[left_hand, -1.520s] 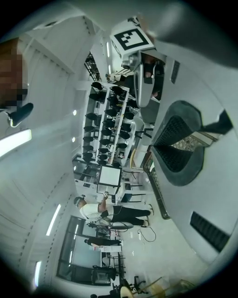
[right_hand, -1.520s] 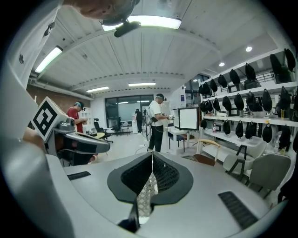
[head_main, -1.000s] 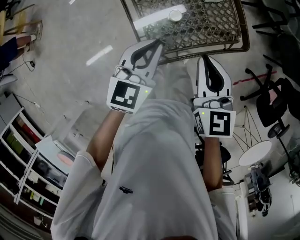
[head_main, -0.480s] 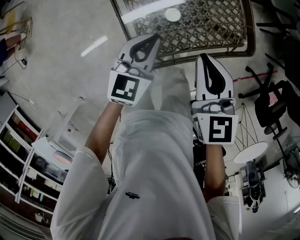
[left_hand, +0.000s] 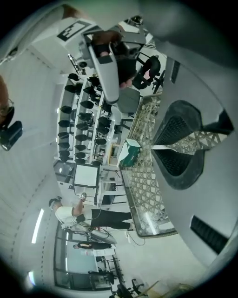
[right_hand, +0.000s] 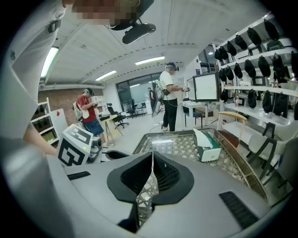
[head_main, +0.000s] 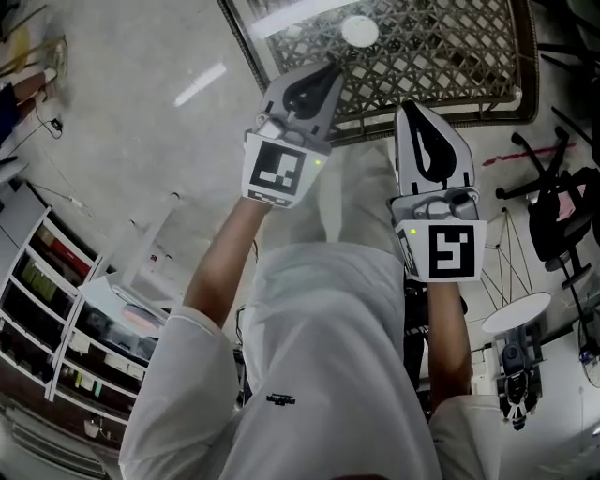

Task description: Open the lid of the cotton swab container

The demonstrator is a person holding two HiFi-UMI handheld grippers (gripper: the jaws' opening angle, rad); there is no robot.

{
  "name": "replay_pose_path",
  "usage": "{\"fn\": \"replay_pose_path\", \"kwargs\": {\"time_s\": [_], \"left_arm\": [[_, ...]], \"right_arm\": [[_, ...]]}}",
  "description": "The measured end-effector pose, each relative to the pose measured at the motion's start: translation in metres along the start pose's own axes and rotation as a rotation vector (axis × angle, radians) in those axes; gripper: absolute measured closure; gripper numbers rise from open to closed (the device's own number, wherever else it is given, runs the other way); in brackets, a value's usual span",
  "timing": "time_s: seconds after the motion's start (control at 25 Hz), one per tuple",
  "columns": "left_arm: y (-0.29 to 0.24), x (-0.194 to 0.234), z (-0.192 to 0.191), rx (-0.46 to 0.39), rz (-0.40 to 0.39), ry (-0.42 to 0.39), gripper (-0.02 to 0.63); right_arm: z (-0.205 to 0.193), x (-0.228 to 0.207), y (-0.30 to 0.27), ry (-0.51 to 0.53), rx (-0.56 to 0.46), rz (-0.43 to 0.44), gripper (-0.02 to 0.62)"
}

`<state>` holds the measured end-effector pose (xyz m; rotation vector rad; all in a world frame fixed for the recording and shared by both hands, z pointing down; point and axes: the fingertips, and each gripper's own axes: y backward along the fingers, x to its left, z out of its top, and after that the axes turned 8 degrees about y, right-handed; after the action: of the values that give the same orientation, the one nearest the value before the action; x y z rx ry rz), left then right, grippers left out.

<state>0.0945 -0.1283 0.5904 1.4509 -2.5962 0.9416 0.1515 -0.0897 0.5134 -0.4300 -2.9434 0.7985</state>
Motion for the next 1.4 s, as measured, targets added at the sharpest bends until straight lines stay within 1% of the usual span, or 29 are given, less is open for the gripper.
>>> {"fn": "replay_pose_path", "kwargs": {"time_s": [0.12, 0.24, 0.28, 0.32, 0.36, 0.48, 0.56, 0.64, 0.84, 0.96, 1.08, 1.24, 1.4], "left_arm": [[-0.012, 0.008, -0.011, 0.011, 0.003, -0.006, 0.601], [-0.024, 0.016, -0.015, 0.009, -0.001, -0.016, 0.6], [-0.028, 0.016, -0.018, 0.013, -0.009, -0.018, 0.588], [-0.032, 0.016, -0.021, 0.021, -0.02, -0.02, 0.521], [-0.035, 0.016, -0.026, 0.031, -0.032, -0.026, 0.469], [-0.048, 0.017, -0.039, 0.063, -0.057, -0.074, 0.434], [-0.055, 0.019, -0.048, 0.08, -0.064, -0.103, 0.386], [-0.061, 0.022, -0.053, 0.088, -0.067, -0.119, 0.362], [-0.081, 0.025, -0.06, 0.103, -0.092, -0.155, 0.357], [-0.092, 0.029, -0.06, 0.106, -0.093, -0.17, 0.351], [-0.1, 0.036, -0.059, 0.11, -0.089, -0.168, 0.35], [-0.116, 0.034, -0.058, 0.105, -0.1, -0.155, 0.334], [-0.122, 0.032, -0.056, 0.099, -0.106, -0.163, 0.345]], "right_arm": [[-0.013, 0.002, -0.011, -0.004, 0.016, 0.024, 0.594], [-0.021, -0.003, -0.021, -0.008, 0.018, 0.029, 0.594], [-0.024, -0.005, -0.023, -0.011, 0.021, 0.028, 0.594], [-0.027, -0.007, -0.025, -0.014, 0.025, 0.026, 0.594], [-0.029, -0.008, -0.028, -0.016, 0.027, 0.024, 0.594], [-0.034, -0.013, -0.033, -0.015, 0.036, 0.021, 0.594], [-0.036, -0.014, -0.035, -0.015, 0.042, 0.021, 0.594], [-0.037, -0.016, -0.037, -0.019, 0.046, 0.021, 0.594], [-0.043, -0.019, -0.045, -0.031, 0.056, 0.025, 0.594], [-0.045, -0.02, -0.05, -0.038, 0.061, 0.026, 0.594], [-0.046, -0.02, -0.055, -0.047, 0.063, 0.023, 0.594], [-0.051, -0.027, -0.054, -0.053, 0.067, 0.018, 0.594], [-0.049, -0.028, -0.053, -0.057, 0.066, 0.016, 0.594]]}}
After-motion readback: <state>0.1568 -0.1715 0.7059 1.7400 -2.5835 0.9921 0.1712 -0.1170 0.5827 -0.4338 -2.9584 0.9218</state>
